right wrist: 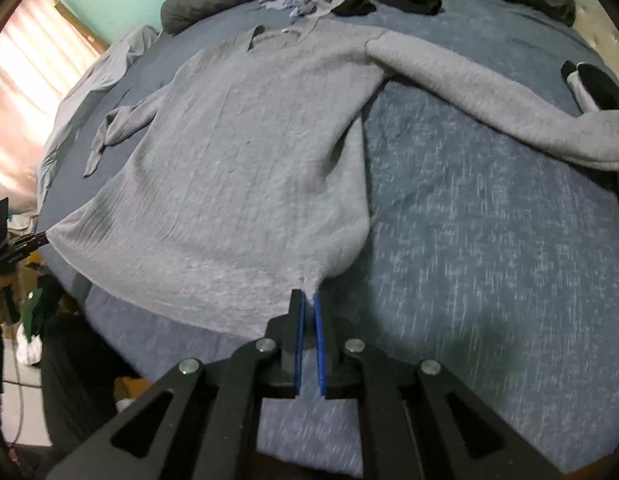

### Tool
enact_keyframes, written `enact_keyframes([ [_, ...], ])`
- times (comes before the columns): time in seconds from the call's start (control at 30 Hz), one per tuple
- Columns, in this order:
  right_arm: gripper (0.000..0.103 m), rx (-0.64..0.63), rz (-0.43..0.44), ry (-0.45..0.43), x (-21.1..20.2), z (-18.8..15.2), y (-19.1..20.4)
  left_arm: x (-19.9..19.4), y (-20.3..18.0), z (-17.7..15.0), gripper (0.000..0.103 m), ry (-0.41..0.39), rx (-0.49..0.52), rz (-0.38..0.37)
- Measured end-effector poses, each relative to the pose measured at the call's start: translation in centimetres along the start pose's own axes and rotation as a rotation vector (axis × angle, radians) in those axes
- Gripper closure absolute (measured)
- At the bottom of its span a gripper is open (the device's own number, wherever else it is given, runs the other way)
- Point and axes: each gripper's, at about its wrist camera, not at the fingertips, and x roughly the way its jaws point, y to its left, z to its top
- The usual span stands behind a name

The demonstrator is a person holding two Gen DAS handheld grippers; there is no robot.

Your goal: Fold clothes

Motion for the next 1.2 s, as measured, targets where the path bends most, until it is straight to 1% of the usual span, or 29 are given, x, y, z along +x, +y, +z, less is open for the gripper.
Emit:
enact_keyframes([
  [0.17,0.096,-0.016,-0.048,-0.021,0.8,0.6,0.4,1.6,0.0,1.8,0.1,0.013,-0.029,-0.006],
  [0.23,0.09,-0.032,-0.061,-0.027,0.8,0.7,0.6,2.3,-0.2,2.5,0.1,0.024,-0.032,-0.004],
  [0.37,0.07,-0.078,-0.133,-0.032,0.8,0.5,0.8,4.1,-0.4,3.9,0.1,0.042,-0.04,0.003],
  [0.4,0.07,-0.084,-0.143,-0.036,0.7,0.4,0.7,4.5,-0.5,4.1,0.1,0.042,-0.045,0.0],
  [0.47,0.069,-0.097,-0.129,-0.056,0.1,0.1,0.5,5.1,-0.6,4.6,0.1,0.042,-0.053,-0.003],
  [0.57,0.069,-0.172,-0.12,-0.052,-0.7,-1.0,1.2,5.6,-0.8,5.3,0.1,0.04,-0.052,-0.006],
  [0.67,0.068,-0.264,-0.128,-0.025,-0.8,-2.2,2.7,5.6,-1.2,5.9,0.1,0.032,-0.045,-0.009],
  [0.77,0.062,-0.354,-0.12,0.013,-0.2,-3.7,4.8,5.3,-1.4,6.3,0.1,0.024,-0.044,-0.013],
  [0.83,0.061,-0.411,-0.122,0.044,0.6,-4.5,5.8,5.0,-1.5,6.5,0.1,0.019,-0.041,-0.014],
  [1.0,0.061,-0.476,-0.127,0.106,2.2,-5.9,6.7,4.3,-1.4,6.6,0.1,0.007,-0.038,-0.009],
  [1.2,0.061,-0.508,-0.125,0.132,3.7,-5.9,8.2,4.0,-1.5,6.7,0.1,0.001,-0.04,-0.014],
])
